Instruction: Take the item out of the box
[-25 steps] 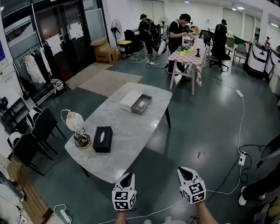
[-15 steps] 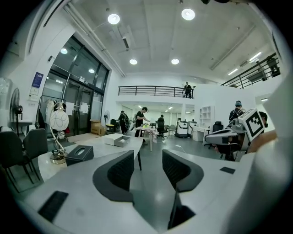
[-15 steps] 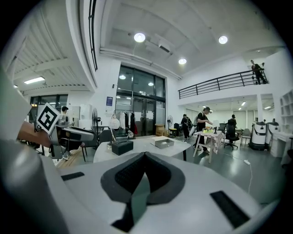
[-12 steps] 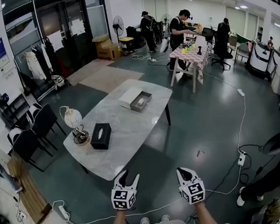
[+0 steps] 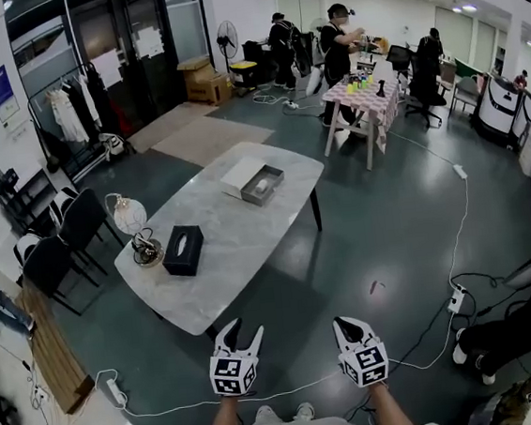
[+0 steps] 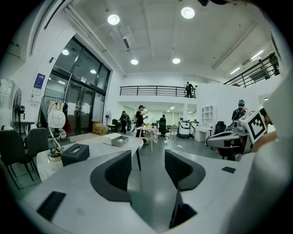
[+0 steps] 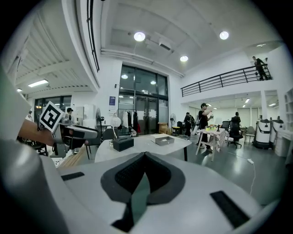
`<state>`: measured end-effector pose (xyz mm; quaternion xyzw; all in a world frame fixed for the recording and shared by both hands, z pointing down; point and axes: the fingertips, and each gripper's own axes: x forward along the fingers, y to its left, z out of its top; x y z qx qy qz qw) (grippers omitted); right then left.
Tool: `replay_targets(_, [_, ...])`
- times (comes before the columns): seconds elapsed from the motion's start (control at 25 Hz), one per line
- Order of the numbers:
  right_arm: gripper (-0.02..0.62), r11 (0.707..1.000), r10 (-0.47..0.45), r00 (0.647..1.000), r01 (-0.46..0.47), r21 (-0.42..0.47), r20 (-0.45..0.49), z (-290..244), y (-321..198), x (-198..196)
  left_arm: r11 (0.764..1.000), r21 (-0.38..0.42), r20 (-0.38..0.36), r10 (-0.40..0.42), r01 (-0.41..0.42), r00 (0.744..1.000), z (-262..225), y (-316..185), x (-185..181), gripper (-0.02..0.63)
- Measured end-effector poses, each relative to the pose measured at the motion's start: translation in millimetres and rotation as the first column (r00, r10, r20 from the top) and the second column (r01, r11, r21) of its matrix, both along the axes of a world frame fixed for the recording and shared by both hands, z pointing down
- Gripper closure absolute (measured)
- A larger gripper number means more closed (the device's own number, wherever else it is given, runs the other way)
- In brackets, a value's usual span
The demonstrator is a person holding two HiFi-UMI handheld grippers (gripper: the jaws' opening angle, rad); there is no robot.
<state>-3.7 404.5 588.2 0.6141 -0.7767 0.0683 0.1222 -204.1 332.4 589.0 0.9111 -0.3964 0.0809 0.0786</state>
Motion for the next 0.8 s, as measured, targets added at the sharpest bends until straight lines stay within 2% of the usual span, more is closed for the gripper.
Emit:
replay_targets(0.52, [0.594,1.000,-0.006,1.000,0.006,-0.011,0.009,6,-12,22,1.000,-0.011,0.012,0.009,-0.009,1.000,5,-12,28,0.393])
replay_targets(0.8, [0.594,1.000,0.002,1.000,-0.002,-0.008,0.013,13,-46,31,1.000,-0.008,0.022,0.008,-0.007,1.000,13,-44,34,0.394])
